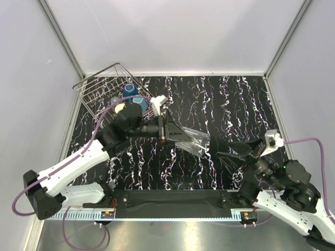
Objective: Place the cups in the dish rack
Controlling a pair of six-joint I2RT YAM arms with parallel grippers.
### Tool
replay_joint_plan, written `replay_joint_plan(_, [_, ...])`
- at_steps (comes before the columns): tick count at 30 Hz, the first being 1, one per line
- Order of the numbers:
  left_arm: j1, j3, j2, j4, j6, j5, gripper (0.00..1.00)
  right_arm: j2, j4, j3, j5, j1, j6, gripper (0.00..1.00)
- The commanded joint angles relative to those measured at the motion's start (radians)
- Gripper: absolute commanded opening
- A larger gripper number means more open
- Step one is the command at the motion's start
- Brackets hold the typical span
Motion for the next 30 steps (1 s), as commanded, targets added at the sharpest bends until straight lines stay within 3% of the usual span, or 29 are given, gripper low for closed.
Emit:
replay_joint_plan(1, [0.085,0.117,-0.058,-0.342,0.232,-0.079,0.00,-0.050,-0.122,0.063,0.265,0.001,0.083,0.89])
replay_joint_plan(6, [0.286,0.201,-0.069,-0.682,0.481,-0.252,0.00,-0.091,-0.285,0.103,0.461,0.003,0.230,0.89])
replay_joint_plan(9, [0.351,0.255,-0.054,-0.799,0.596,-0.504,0.00,-0.073,-0.338,0.113,0.483,0.003,0.272,0.89])
replay_joint_plan(15, [0.511,0.304,-0.012,-0.801,0.736,-0.823,0.00,-0.016,-0.380,0.152,0.483,0.003,0.301,0.89])
replay_joint_plan(22, [0.743,0.356,0.080,-0.719,0.819,-0.899,0.00,0.003,-0.378,0.153,0.480,0.003,0.296,0.89])
replay_joint_plan(30, [0.866,0.401,0.222,-0.693,0.727,-0.948,0.00,0.009,-0.401,0.141,0.495,0.001,0.296,0.90])
